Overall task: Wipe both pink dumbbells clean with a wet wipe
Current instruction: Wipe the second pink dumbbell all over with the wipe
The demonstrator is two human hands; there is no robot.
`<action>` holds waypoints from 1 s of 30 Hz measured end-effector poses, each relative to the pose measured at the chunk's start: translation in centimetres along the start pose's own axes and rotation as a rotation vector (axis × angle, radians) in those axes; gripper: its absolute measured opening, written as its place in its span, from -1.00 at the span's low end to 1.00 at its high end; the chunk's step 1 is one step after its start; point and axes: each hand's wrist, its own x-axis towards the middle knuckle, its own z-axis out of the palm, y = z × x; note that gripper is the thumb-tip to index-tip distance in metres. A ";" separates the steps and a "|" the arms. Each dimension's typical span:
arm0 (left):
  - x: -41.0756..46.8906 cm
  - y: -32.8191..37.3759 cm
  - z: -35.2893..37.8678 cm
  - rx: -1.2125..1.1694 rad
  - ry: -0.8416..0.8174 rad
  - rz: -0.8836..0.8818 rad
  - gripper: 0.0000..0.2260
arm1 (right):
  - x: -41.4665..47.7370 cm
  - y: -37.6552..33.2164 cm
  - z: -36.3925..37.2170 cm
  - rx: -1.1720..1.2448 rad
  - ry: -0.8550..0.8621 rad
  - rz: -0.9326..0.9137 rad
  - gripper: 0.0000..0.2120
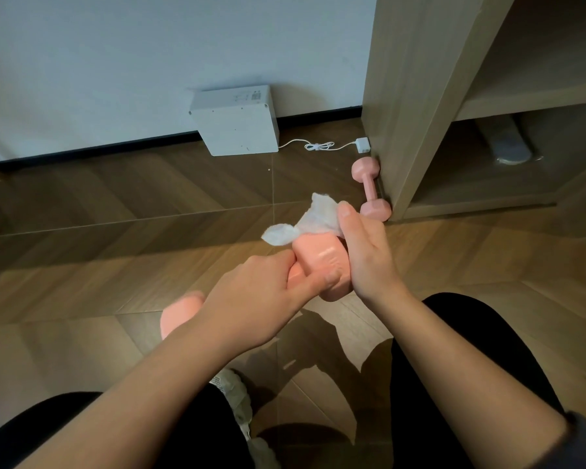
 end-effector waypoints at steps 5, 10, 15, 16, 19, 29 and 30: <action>0.0 0.3 0.4 -0.097 -0.009 -0.092 -0.60 | 0.1 -0.2 0.0 0.036 0.006 0.036 -0.58; 0.4 0.3 0.6 -0.246 -0.042 -0.175 -0.54 | -0.1 -0.5 -0.4 0.086 -0.171 0.110 -0.57; 0.3 0.7 0.6 -0.313 -0.080 -0.185 -0.44 | 0.0 -0.1 0.1 0.116 -0.033 0.011 -0.68; 0.2 0.8 0.7 -0.319 -0.085 -0.189 -0.39 | 0.0 -0.1 0.1 0.129 -0.006 -0.014 -0.69; 0.0 0.9 1.1 -0.381 -0.101 -0.229 -0.28 | -0.1 0.1 -0.1 0.170 0.045 -0.021 -0.69; -0.4 0.8 1.3 -0.593 -0.196 -0.329 -0.36 | 0.0 -0.7 -0.2 0.140 0.032 0.115 -0.61; -0.3 0.8 1.2 -0.618 -0.203 -0.332 -0.36 | 0.0 -1.0 -0.2 0.142 0.065 0.124 -0.62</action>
